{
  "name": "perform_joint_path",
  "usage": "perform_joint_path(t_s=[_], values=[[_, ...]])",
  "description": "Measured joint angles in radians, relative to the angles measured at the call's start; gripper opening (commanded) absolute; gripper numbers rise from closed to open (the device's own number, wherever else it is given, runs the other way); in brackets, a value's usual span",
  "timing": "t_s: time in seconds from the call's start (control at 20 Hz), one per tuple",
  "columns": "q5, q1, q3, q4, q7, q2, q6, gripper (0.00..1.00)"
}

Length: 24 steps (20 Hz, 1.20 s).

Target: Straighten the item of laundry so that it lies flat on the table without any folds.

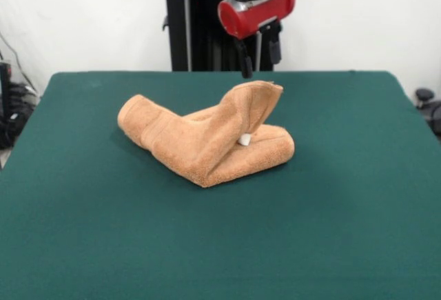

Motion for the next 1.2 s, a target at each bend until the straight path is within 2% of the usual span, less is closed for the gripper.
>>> perform_joint_path(t_s=[0.45,1.2], values=[[-0.084,0.031,-0.005,-0.02,0.0,0.027,-0.008,1.0],[-0.137,0.056,-0.02,-0.028,0.0,0.121,-0.041,1.0]])
